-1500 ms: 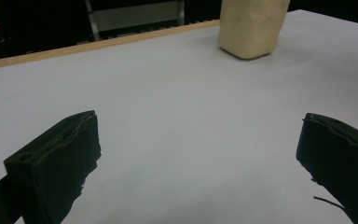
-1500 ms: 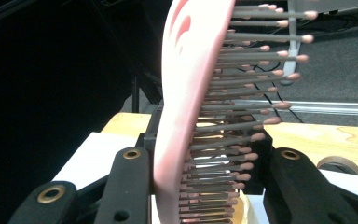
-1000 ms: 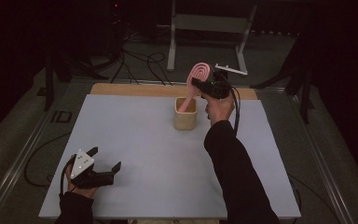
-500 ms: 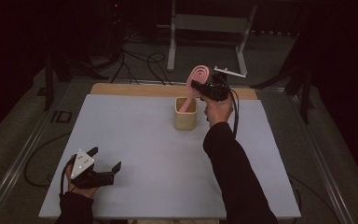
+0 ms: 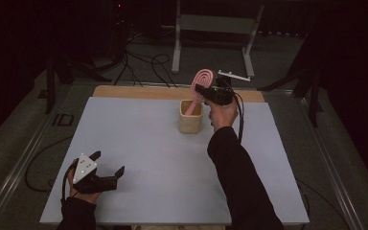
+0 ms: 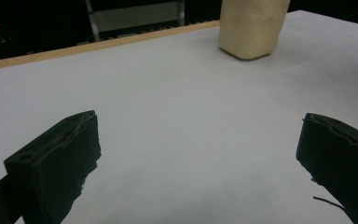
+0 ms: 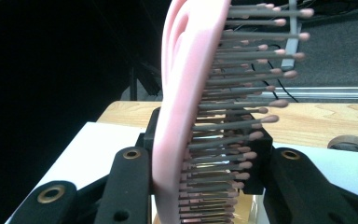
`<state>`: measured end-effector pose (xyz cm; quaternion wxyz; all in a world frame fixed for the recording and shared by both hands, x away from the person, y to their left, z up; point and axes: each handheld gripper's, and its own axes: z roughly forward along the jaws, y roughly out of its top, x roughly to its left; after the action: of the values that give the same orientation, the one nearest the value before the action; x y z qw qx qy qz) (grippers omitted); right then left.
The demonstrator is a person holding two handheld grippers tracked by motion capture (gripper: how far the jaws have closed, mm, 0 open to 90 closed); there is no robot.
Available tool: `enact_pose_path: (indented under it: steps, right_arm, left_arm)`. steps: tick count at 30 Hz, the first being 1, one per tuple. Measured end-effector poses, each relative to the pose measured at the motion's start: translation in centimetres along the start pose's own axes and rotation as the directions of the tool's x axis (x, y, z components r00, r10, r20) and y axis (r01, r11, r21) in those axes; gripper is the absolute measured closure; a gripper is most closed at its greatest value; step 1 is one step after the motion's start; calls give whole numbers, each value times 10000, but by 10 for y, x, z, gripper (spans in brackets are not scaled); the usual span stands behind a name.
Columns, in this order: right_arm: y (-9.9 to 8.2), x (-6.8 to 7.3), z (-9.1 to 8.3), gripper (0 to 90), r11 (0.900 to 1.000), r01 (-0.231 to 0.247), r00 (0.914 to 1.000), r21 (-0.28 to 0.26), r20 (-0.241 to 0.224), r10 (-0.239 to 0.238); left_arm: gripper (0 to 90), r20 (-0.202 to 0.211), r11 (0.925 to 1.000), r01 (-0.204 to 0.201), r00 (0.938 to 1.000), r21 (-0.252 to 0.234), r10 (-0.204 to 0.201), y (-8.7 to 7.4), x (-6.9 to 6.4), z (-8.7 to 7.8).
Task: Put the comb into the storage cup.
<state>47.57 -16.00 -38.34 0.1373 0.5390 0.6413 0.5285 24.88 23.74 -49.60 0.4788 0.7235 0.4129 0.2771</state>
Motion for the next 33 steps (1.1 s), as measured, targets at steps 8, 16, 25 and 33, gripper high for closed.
enact_pose_path:
  steps: [8, 16, 25, 33]
  right_arm:
    - [-4, 0, 3, 635, 10000, 12, 10000, 77, 48, -12]
    - [-8, -1, 5, 635, 9999, 12, 10000, 133, 84, -13]
    - [-12, -2, 8, 634, 9998, -62, 9999, 186, 117, 60]
    - [-16, -2, 10, 632, 9996, -79, 9999, 266, 136, 76]
  left_arm:
    - [2, 8, 10000, 6, 10000, 8, -6, 0, 0, 0]
    - [2, 7, 10000, 7, 10000, 5, -7, 0, 0, 0]
    - [2, 2, 10000, 6, 10000, -10, -6, 0, 0, 0]
    - [2, -9, 10000, 0, 10000, -4, 0, 0, 0, 0]
